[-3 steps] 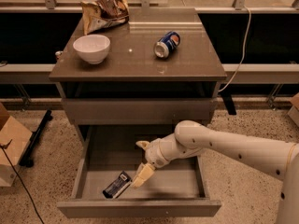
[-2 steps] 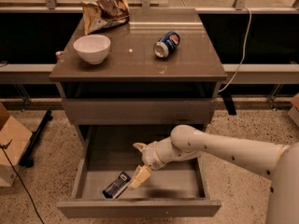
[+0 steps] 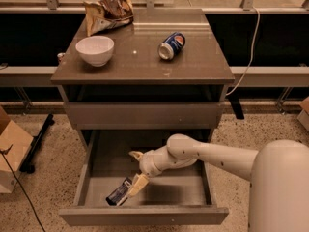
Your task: Pick rxbar blueberry from middle drawer and place on counter
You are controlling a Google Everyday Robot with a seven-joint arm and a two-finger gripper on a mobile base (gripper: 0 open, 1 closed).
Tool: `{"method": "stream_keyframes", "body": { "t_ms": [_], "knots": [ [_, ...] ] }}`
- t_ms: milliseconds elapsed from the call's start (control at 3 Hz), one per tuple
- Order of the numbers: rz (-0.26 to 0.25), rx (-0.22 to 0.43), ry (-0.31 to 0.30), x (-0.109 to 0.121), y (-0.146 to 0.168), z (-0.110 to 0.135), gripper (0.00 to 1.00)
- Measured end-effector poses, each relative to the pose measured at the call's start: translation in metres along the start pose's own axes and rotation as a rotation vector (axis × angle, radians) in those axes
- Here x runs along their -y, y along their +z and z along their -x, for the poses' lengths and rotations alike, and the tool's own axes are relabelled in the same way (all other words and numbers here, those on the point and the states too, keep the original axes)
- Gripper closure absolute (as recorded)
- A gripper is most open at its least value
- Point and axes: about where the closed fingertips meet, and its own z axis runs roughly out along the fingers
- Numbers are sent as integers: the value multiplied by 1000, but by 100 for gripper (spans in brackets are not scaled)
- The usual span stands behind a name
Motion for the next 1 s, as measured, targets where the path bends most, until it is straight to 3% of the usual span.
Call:
{"method": "stream_keyframes", "body": {
  "t_ms": [333,1000],
  "knots": [
    [29,15,-8,9,28,-13,0],
    [-1,67,-36,4,56,-38,0]
  ]
}}
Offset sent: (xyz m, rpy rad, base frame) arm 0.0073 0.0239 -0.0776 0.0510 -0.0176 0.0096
